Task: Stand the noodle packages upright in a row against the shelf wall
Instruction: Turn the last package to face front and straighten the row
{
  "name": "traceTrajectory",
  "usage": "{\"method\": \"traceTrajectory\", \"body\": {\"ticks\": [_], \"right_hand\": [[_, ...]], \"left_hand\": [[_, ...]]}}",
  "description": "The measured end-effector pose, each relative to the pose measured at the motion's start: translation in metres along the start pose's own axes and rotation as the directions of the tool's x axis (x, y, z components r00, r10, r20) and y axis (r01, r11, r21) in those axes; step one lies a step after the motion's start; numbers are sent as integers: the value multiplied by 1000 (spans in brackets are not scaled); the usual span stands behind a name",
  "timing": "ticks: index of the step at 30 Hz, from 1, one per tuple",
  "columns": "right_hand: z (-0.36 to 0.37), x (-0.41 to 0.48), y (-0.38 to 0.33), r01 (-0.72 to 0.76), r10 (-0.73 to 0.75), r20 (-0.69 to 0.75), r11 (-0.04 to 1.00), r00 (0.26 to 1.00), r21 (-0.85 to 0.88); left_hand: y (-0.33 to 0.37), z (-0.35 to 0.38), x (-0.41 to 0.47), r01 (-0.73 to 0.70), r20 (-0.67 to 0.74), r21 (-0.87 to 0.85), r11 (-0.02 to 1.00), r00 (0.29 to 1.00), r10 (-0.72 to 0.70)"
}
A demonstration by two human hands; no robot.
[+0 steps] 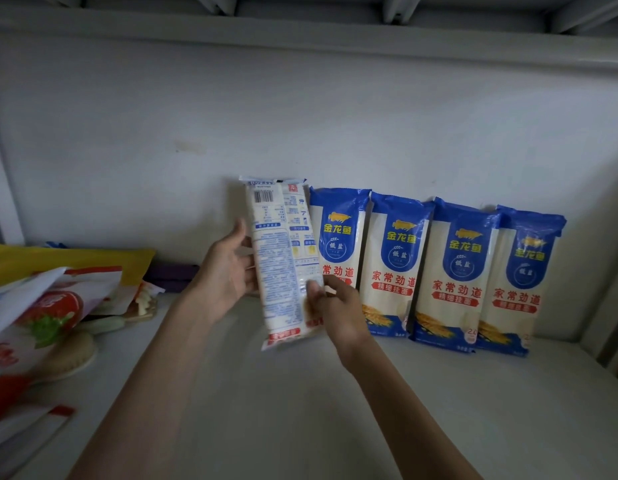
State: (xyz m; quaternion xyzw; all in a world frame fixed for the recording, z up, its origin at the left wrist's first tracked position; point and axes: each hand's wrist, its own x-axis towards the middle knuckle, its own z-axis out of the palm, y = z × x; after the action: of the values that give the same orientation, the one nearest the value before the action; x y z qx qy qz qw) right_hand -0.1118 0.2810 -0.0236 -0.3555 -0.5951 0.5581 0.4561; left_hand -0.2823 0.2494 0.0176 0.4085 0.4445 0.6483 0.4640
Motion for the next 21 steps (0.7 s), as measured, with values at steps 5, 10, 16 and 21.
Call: {"method": "traceTrajectory", "body": {"ticks": [5,10,16,21], "right_hand": [[-8,6,-8,-176,172,39,949,984,262],[-5,-4,-11,-347,223,283,767,933,540],[5,-15,0,-626,368,536,638,760,449],[-2,-16,9,-629,403,518,670,754,395]], "left_hand": [[2,4,3,-5,122,-86,996,992,15],[3,15,4,-42,158,-103,994,986,58],[-7,-1,1,12,245,-222,975,968,43],[-4,14,-4,-75,170,-77,994,982,88]]}}
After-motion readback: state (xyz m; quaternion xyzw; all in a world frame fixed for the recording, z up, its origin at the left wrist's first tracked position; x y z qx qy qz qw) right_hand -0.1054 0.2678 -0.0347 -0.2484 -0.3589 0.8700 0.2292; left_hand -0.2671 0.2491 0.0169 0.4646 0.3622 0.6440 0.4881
